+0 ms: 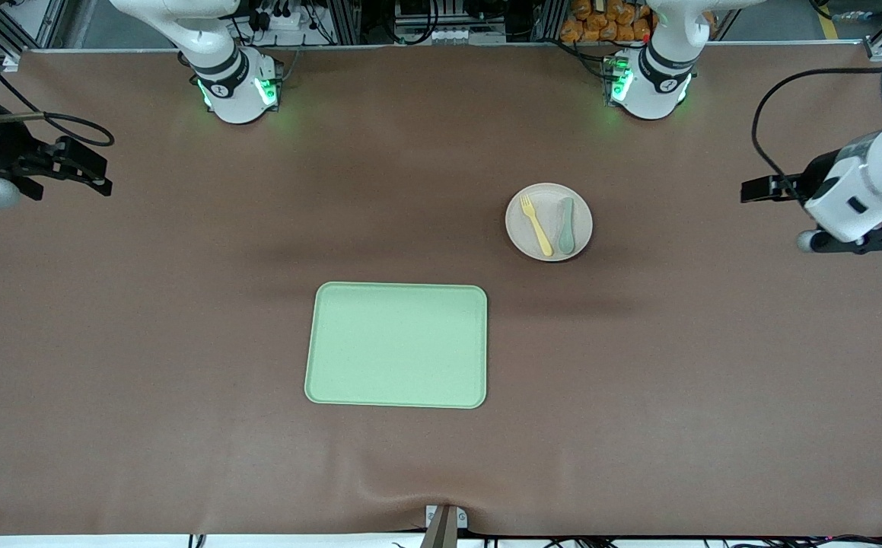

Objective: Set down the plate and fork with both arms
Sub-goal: 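Reach the left gripper down to the rim of the white plate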

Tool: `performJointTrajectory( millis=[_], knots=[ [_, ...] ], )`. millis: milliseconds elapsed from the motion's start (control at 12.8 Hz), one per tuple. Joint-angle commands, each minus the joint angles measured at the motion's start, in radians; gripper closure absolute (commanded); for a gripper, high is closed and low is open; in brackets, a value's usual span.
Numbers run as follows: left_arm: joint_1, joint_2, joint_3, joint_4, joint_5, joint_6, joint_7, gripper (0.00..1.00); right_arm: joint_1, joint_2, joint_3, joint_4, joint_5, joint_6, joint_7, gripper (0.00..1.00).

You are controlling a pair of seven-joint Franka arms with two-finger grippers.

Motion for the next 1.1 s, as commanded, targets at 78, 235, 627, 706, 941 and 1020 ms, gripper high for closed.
performJointTrajectory(
  millis=[78,235,627,706,941,1020],
  knots=[
    [-0.002,-0.028,-0.056,-0.225,-0.012,0.167,-0.024,0.0,0.001,-0.012,-0.002,-0.003,0.002,-0.007,-0.008,0.0],
    [-0.002,-0.028,-0.085,-0.323,-0.012,0.268,-0.027,0.0,0.002,-0.012,-0.002,-0.003,0.002,-0.007,-0.008,0.0],
    [-0.004,-0.002,-0.169,-0.518,-0.02,0.481,-0.046,0.0,0.002,-0.011,-0.002,-0.003,0.002,-0.007,-0.007,0.0],
    [-0.004,0.016,-0.182,-0.535,-0.02,0.507,-0.07,0.0,0.004,-0.012,-0.002,-0.003,0.002,-0.007,-0.005,0.0],
    [-0.004,0.061,-0.232,-0.538,-0.02,0.579,-0.154,0.0,0.007,-0.011,-0.002,-0.003,0.004,-0.007,-0.005,0.0],
    [-0.004,0.079,-0.249,-0.538,-0.02,0.604,-0.174,0.0,0.007,-0.011,-0.002,-0.003,0.004,-0.007,-0.005,0.0]
  ],
)
